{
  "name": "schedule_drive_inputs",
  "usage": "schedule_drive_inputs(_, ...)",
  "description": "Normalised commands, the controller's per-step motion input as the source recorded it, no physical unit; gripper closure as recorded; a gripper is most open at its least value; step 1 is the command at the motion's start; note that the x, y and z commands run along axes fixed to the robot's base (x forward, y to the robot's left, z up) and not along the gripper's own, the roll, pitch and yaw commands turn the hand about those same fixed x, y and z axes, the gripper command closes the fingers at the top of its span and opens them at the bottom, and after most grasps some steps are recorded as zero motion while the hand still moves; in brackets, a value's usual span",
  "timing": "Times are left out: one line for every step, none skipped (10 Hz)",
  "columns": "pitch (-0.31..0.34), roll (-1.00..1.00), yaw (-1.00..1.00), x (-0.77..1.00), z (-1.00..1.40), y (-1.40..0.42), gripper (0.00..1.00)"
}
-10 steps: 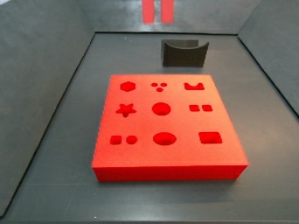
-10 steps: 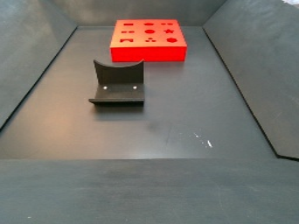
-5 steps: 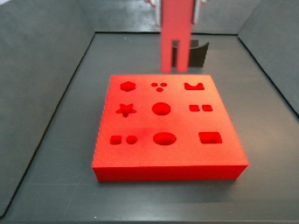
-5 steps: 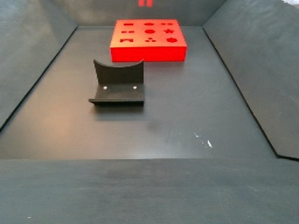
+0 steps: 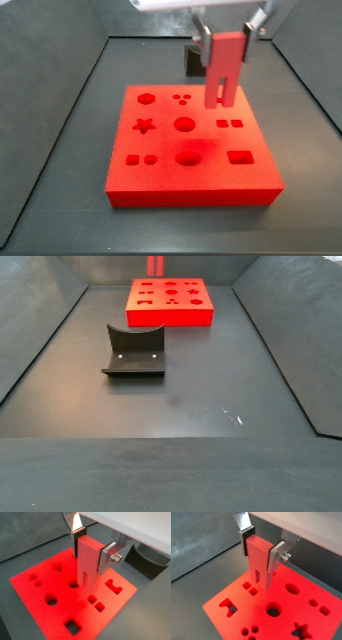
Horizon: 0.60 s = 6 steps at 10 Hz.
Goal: Insert the double-square object.
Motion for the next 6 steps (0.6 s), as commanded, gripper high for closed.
schedule_drive_inputs(0.164,0.18,0.0,0.33,0.0,-0.02,1.0)
schedule_drive_inputs(0.0,0.05,0.0,0.16,-0.12,-0.04,1.0)
schedule_drive_inputs(0.0,0.05,-0.01,0.74,-0.18,0.03,1.0)
schedule_drive_inputs(0.0,0.03,0.0,0.91,-0.13,0.1,1.0)
schedule_drive_inputs(0.0,0.06,0.0,0.79,-0.13,0.09,1.0)
schedule_drive_inputs(0.127,0.15,-0.02,0.19,-0.12,0.1,1.0)
